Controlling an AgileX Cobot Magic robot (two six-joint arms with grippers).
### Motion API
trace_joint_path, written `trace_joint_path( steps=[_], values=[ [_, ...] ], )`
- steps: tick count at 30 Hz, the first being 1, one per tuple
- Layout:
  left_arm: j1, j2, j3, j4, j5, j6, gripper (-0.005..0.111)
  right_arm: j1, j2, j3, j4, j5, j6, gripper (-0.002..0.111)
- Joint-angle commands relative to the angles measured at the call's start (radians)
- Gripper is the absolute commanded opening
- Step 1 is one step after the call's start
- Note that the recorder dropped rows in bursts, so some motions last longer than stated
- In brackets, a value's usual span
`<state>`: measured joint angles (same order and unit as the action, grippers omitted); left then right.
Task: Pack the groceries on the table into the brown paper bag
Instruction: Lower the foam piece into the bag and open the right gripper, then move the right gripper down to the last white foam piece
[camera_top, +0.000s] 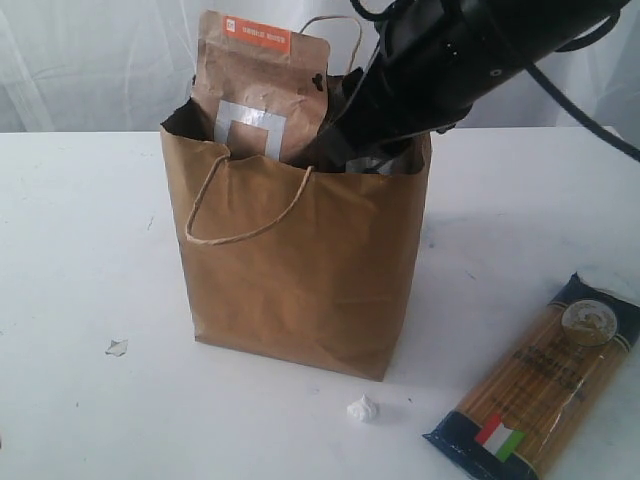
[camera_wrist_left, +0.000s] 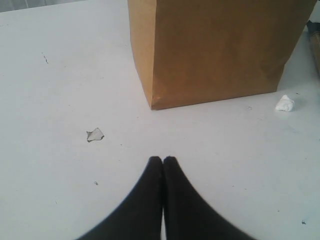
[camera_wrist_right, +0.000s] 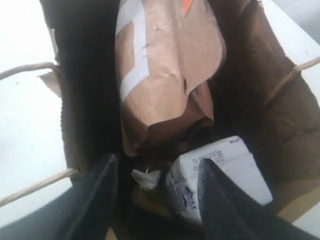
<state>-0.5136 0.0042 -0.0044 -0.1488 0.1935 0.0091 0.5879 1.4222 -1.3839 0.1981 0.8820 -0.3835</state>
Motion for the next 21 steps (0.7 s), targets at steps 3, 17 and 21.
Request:
trace_joint_path(
  steps=[3, 17, 21],
  values=[
    [0.003, -0.004, 0.004, -0.006, 0.000, -0.009, 0.000, 0.002, -0.058, -0.002, -0.007, 0.005, 0.003, 0.050],
    [0.003, -0.004, 0.004, -0.006, 0.000, -0.009, 0.000, 0.002, -0.332, 0.064, -0.170, 0.074, 0.128, 0.050],
    [0.003, -0.004, 0.004, -0.006, 0.000, -0.009, 0.000, 0.002, -0.406, 0.163, -0.191, 0.108, 0.175, 0.050]
  ],
)
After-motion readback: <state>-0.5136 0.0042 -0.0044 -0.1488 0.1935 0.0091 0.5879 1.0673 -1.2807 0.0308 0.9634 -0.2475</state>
